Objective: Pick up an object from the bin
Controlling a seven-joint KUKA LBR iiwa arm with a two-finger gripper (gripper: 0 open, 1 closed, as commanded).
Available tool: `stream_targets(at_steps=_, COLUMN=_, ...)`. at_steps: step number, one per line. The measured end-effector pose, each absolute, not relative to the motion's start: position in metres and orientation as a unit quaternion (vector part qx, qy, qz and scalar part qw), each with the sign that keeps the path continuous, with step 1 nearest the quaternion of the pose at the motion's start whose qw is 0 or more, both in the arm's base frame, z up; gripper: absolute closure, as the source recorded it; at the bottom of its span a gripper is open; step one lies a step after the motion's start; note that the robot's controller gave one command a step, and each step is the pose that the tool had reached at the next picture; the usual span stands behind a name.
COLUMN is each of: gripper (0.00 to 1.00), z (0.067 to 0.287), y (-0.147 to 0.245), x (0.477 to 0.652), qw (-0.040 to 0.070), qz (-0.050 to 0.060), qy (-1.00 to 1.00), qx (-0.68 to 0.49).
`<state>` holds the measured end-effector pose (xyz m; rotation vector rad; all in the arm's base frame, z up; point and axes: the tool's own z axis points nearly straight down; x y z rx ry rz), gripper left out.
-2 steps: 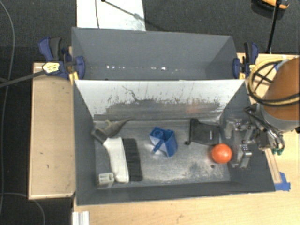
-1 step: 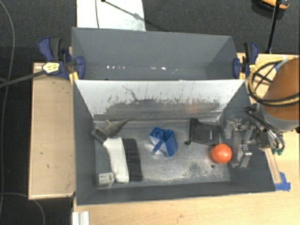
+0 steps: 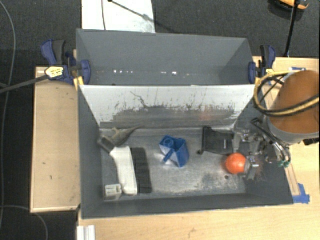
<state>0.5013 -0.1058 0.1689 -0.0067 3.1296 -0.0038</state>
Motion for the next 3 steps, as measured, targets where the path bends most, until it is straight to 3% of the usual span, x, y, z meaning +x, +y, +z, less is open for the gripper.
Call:
stream_targets(at_steps=1, gripper=0.00, z=0.135, y=-0.108, x=0.519, qw=0.001, qz=0.000, qy=1.000, qx=-0.021)
stream_targets(at_steps=2, gripper=0.00, z=0.099, y=-0.116, x=0.548, qw=0.010, qz=-0.002, qy=1.000, qx=-0.018)
stream_targets(at_steps=3, gripper=0.00, z=0.074, y=-0.125, x=0.559, qw=0.002, qz=0.000, qy=0.999, qx=-0.053)
